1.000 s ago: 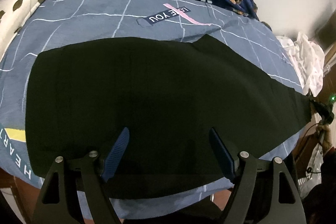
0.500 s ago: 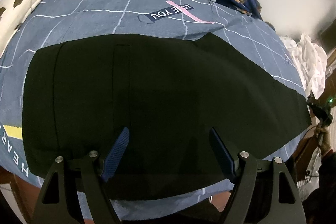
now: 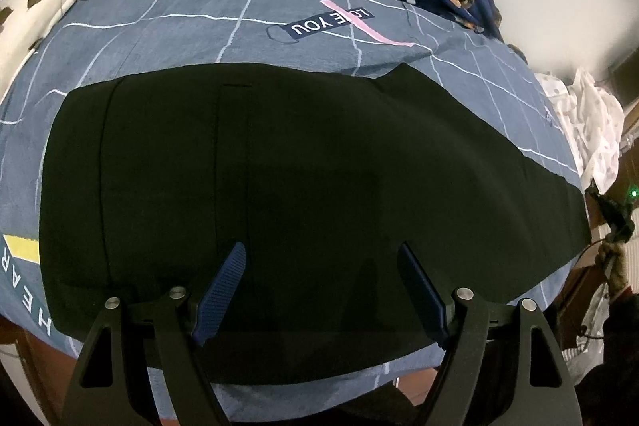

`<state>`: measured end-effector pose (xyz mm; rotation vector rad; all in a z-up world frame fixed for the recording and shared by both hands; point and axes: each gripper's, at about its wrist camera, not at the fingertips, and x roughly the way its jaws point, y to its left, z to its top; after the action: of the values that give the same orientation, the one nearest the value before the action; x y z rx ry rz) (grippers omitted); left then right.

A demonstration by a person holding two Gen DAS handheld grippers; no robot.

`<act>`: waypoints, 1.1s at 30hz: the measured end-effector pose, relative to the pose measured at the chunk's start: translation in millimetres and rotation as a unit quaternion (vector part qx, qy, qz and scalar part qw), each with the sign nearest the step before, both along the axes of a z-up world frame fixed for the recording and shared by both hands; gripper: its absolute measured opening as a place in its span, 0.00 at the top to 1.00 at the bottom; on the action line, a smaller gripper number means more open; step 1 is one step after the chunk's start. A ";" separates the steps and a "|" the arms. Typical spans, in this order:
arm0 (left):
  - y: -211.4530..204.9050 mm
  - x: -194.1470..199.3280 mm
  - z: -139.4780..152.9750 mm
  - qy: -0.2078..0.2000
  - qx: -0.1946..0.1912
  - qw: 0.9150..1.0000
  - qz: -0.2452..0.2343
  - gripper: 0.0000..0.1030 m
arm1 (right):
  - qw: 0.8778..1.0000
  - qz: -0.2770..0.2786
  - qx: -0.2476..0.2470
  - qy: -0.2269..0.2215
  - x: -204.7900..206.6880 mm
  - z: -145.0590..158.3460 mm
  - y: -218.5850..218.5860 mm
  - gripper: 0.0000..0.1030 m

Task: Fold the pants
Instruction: 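Withdraw the right gripper from the pants while the left gripper keeps holding, then move the right gripper back down to the edge of the black pants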

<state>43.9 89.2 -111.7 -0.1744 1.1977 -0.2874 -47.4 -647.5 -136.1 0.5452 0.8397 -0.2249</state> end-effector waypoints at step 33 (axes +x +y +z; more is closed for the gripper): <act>-4.3 6.0 -2.6 0.005 0.008 1.000 0.000 0.22 | 0.986 -0.089 0.116 -0.085 -50.7 -23.8 -40.6 0.91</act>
<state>49.9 85.0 -114.3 -0.1608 1.2100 -0.2775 -98.2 -688.0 -159.9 0.8487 0.6543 -0.2417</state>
